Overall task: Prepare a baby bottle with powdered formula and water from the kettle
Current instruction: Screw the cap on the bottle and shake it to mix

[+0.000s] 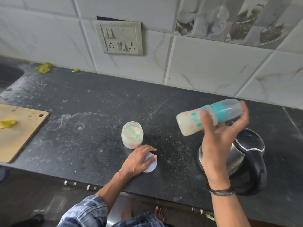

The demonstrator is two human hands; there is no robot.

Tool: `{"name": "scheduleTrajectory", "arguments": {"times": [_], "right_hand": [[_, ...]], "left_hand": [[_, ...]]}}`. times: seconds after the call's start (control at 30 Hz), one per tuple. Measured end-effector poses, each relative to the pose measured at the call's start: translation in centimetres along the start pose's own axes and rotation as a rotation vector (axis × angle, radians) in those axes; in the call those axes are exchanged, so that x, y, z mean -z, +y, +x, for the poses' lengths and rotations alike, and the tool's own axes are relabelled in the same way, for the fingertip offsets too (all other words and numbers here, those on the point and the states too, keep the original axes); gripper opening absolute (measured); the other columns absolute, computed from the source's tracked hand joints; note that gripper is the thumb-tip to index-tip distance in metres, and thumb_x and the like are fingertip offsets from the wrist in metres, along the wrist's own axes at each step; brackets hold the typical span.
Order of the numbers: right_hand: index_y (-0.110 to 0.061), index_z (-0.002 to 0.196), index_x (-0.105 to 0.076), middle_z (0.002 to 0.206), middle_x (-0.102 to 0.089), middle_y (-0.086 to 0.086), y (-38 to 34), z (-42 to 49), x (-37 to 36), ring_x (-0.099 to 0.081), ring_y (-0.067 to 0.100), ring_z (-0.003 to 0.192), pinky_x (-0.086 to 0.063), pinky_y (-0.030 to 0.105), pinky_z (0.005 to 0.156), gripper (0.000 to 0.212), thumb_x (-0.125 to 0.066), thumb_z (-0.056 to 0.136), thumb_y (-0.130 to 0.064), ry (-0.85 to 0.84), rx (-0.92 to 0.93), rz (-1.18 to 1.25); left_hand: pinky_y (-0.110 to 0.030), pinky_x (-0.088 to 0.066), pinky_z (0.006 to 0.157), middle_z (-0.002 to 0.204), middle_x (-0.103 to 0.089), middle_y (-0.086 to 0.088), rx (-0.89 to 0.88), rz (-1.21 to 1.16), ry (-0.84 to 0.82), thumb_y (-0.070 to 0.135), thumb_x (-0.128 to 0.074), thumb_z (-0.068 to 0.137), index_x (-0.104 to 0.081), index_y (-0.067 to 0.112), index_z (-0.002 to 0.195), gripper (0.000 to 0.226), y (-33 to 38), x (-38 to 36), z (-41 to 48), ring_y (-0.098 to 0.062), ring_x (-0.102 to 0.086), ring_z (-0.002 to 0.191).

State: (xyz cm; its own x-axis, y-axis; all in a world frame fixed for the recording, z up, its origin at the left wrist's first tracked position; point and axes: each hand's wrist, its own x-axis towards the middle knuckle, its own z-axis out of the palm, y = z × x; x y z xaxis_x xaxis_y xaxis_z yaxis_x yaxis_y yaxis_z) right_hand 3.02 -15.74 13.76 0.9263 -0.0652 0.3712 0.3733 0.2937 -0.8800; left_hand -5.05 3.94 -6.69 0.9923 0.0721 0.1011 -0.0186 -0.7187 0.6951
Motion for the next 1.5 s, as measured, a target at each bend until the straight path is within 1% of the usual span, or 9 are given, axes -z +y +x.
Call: {"name": "scheduleTrajectory", "arguments": {"times": [0.17,0.3,0.43,0.77,0.9,1.07,1.23,1.37,1.5], "right_hand": [[-0.039,0.145,-0.036,0.121,-0.067,-0.02,0.2,-0.5,-0.2,-0.073,0.009,0.101,-0.06,0.026,0.082,0.081,-0.086,0.086,-0.013,-0.141,-0.188,-0.119],[-0.037,0.151,-0.028,0.137,-0.061,-0.003,-0.2,-0.4,-0.4,-0.07,0.015,0.117,-0.061,0.047,0.095,0.086,-0.085,0.088,-0.024,0.143,-0.103,0.029],[-0.029,0.15,-0.032,0.122,-0.067,-0.017,0.3,-0.6,-0.3,-0.073,0.01,0.103,-0.059,0.025,0.082,0.083,-0.084,0.088,-0.011,-0.123,-0.161,-0.14],[-0.036,0.147,-0.037,0.123,-0.068,-0.015,-0.3,-0.5,0.3,-0.073,0.015,0.103,-0.061,0.033,0.085,0.084,-0.088,0.081,-0.021,-0.133,-0.195,-0.092],[-0.025,0.157,-0.022,0.133,-0.067,-0.013,-0.6,0.0,0.3,-0.072,0.014,0.112,-0.061,0.039,0.091,0.091,-0.084,0.091,-0.019,0.044,-0.053,-0.013],[-0.035,0.148,-0.036,0.119,-0.07,-0.019,-0.2,-0.7,0.0,-0.074,0.013,0.102,-0.059,0.027,0.084,0.083,-0.086,0.086,-0.009,-0.177,-0.169,-0.112],[-0.021,0.155,-0.019,0.128,-0.067,-0.023,-0.2,-0.7,0.0,-0.071,0.007,0.111,-0.058,0.027,0.09,0.088,-0.081,0.093,-0.012,0.033,-0.001,-0.023],[-0.038,0.146,-0.038,0.128,-0.068,-0.002,-0.3,-0.7,-0.1,-0.073,0.015,0.103,-0.059,0.031,0.085,0.085,-0.088,0.083,-0.01,-0.152,-0.201,-0.068],[-0.034,0.152,-0.026,0.128,-0.07,-0.017,-0.7,-0.4,0.1,-0.072,0.012,0.112,-0.061,0.036,0.091,0.086,-0.084,0.09,-0.02,0.059,-0.063,0.012]], "left_hand": [[-0.012,-0.034,0.098,0.127,-0.06,0.019,0.001,-0.001,-0.009,0.054,-0.054,0.101,-0.063,0.031,0.125,0.035,-0.2,0.0,-0.2,0.004,-0.05,0.12],[-0.012,-0.034,0.097,0.127,-0.06,0.02,0.007,-0.001,-0.004,0.054,-0.054,0.101,-0.063,0.031,0.125,0.035,0.0,0.0,0.1,0.005,-0.049,0.12],[-0.009,-0.032,0.097,0.127,-0.059,0.021,0.003,0.001,0.007,0.056,-0.053,0.1,-0.063,0.033,0.125,0.036,-0.3,0.0,-0.1,0.007,-0.048,0.12],[0.001,-0.025,0.096,0.126,-0.062,0.014,-0.006,-0.006,0.011,0.05,-0.056,0.1,-0.065,0.027,0.124,0.034,-0.1,0.0,-0.2,0.0,-0.05,0.118],[-0.001,-0.026,0.096,0.125,-0.062,0.014,0.001,-0.011,0.011,0.048,-0.057,0.101,-0.065,0.026,0.124,0.033,0.2,0.1,-0.1,0.0,-0.051,0.118],[0.001,-0.026,0.095,0.125,-0.062,0.016,0.002,-0.009,0.006,0.05,-0.057,0.1,-0.065,0.028,0.124,0.034,0.0,0.1,-0.3,0.002,-0.051,0.117],[0.0,-0.027,0.094,0.125,-0.062,0.017,0.014,-0.005,0.01,0.051,-0.055,0.1,-0.064,0.029,0.124,0.034,0.1,0.1,-0.1,0.003,-0.05,0.118],[-0.012,-0.035,0.097,0.125,-0.061,0.019,0.012,-0.011,0.005,0.053,-0.055,0.1,-0.064,0.03,0.124,0.035,-0.2,0.1,-0.3,0.003,-0.051,0.118],[-0.013,-0.035,0.096,0.125,-0.061,0.019,0.008,-0.011,0.002,0.054,-0.054,0.1,-0.064,0.03,0.124,0.035,0.3,0.1,0.1,0.004,-0.051,0.117]]}}
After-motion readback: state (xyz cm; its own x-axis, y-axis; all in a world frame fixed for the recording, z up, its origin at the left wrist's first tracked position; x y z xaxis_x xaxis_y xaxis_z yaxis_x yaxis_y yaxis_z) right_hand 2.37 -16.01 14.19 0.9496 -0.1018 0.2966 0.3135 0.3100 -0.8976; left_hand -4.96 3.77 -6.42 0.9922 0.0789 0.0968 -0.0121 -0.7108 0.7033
